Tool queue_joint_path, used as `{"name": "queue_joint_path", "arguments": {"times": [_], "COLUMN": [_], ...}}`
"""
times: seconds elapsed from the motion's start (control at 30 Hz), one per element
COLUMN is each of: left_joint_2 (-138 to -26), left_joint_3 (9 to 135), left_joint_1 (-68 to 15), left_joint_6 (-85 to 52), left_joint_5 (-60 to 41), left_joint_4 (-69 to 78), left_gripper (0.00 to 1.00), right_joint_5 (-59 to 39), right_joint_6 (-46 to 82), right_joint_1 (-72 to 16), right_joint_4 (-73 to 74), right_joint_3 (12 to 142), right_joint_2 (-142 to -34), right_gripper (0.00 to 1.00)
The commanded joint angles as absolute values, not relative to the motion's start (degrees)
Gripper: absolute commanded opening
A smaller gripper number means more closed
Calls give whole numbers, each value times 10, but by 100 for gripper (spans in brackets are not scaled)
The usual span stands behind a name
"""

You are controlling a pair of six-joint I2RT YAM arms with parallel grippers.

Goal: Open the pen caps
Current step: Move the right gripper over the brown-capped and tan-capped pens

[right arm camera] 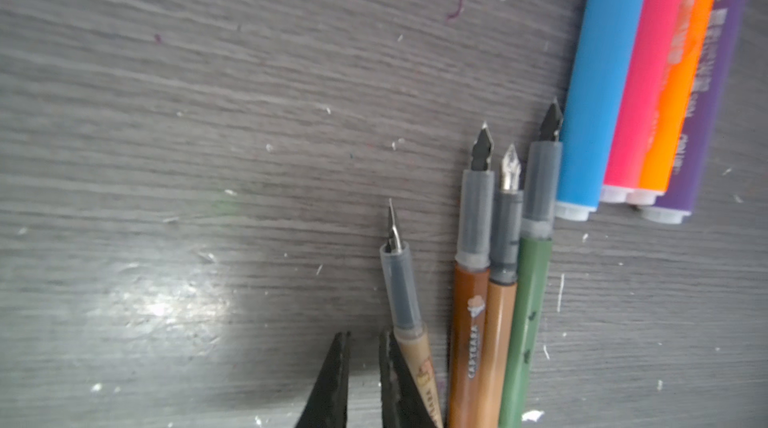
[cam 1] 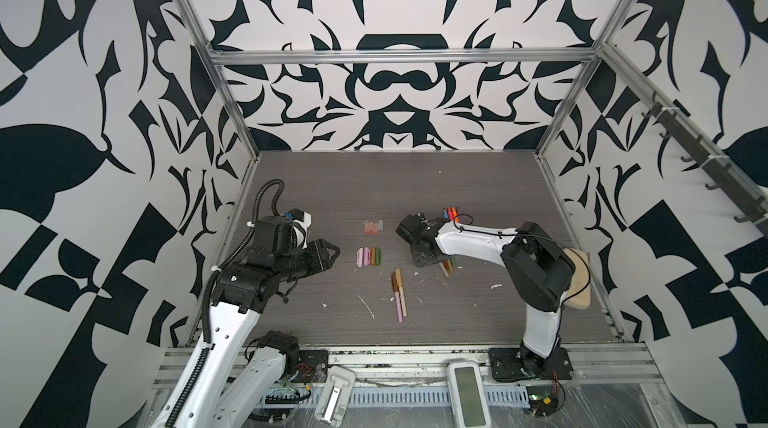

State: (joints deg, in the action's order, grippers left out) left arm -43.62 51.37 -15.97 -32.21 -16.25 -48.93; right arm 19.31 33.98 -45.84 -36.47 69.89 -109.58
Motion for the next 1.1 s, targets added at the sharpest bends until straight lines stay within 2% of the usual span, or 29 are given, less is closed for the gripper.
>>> {"name": "queue_joint_path", "arguments": {"times": [0.0,0.77,0.87,1.07], "left_joint_2": [-438,-428,-424,-377], "left_joint_3": [515,515,515,500], "left_joint_1": [-157,-157,-157,-157], "left_joint_6": [-328,-335,-333,-329], "left_joint_5": [-150,-121,-119,-136], "left_joint_4": [-509,-512,-513,-477], "left_gripper": [48,49,49,48], "right_joint_5": [209,241,213,78], "right_joint_6": [334,323,313,290], "right_joint_1": [-453,-452,-452,-457], "right_joint_4": [-395,-431,-423,-381], "right_joint_3": [702,751,749,721], "right_joint_2": [-1117,-1144,-1128,-1037], "right_gripper": [19,22,22,24]}}
